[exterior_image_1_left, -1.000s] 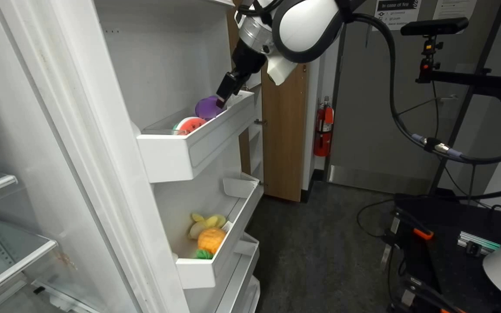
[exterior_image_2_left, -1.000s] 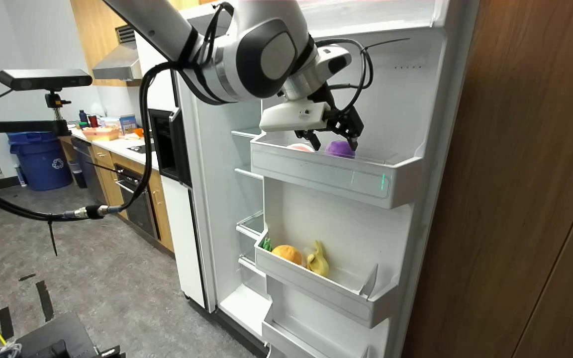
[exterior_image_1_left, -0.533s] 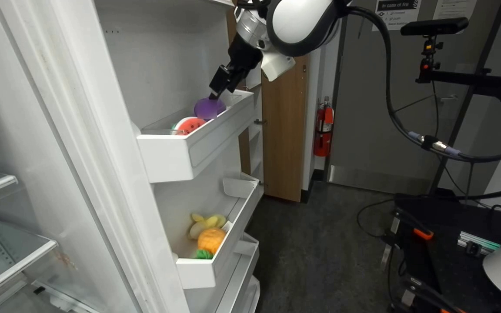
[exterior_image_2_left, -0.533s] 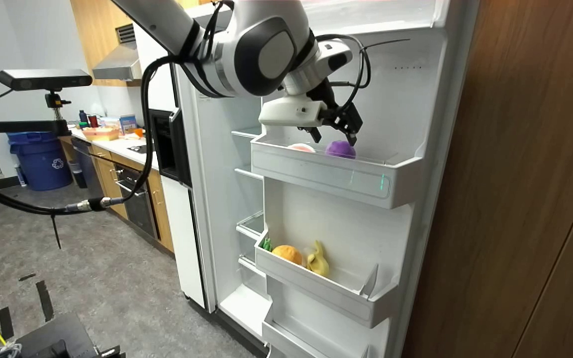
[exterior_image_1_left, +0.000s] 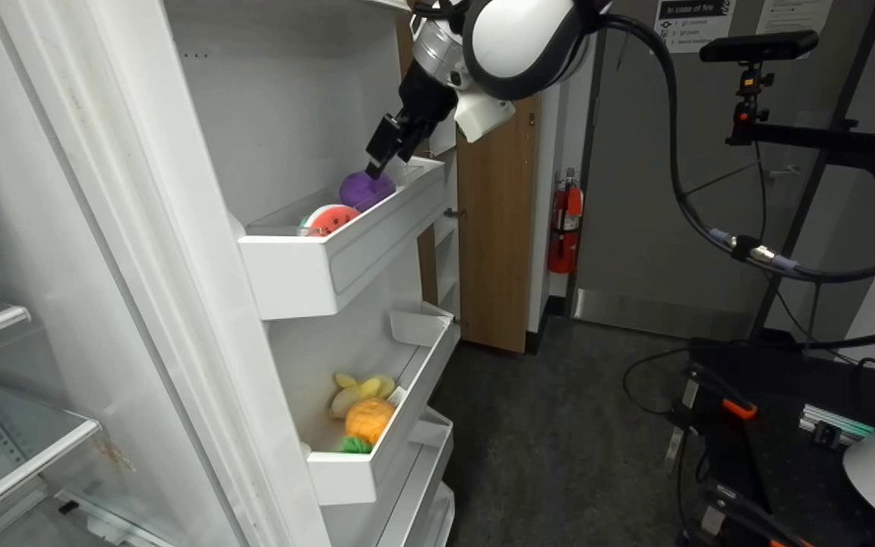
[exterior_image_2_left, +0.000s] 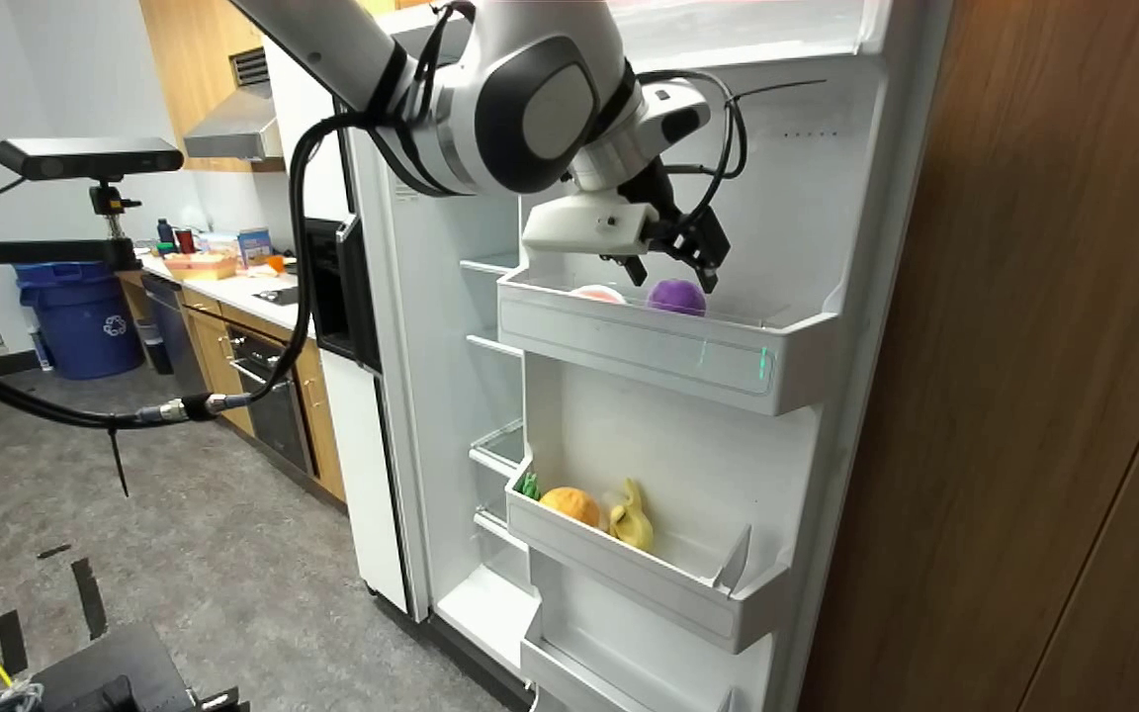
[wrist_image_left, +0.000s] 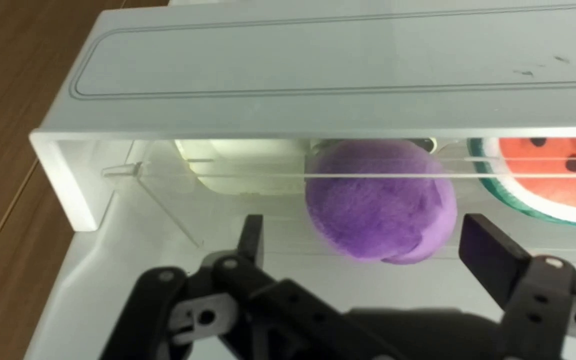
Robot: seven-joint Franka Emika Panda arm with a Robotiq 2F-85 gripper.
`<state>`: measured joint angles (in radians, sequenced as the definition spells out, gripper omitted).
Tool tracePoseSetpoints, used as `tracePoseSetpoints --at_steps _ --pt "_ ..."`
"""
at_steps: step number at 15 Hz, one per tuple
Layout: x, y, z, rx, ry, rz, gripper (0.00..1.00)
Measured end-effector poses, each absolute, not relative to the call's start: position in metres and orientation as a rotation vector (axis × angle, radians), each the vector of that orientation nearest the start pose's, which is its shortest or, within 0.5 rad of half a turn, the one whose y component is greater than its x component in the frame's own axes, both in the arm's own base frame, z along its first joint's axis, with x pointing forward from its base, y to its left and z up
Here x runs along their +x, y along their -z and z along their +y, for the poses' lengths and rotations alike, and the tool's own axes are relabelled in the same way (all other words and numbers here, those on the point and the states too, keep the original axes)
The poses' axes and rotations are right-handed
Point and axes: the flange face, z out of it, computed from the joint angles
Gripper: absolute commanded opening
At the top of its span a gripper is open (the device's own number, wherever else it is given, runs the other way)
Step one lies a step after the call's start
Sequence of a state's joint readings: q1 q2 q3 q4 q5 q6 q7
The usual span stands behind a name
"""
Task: Pick the purple ball and put in the side compartment of the fridge door
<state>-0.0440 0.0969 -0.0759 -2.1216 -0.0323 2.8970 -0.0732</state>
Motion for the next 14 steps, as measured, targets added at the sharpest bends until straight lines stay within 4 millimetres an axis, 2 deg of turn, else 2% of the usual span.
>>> tracePoseSetpoints --at_steps 5,6,7,14 --pt "0.607 -0.432 -0.07 -3.06 1.039 0.022 1.0" --pt "0.609 -0.432 -0.07 -3.06 1.04 0.021 0.75" --pt "0.61 -0.432 -0.07 -3.06 1.041 0.021 0.73" --pt "0.616 -0.437 -0.069 -3.065 1.064 -0.007 0.19"
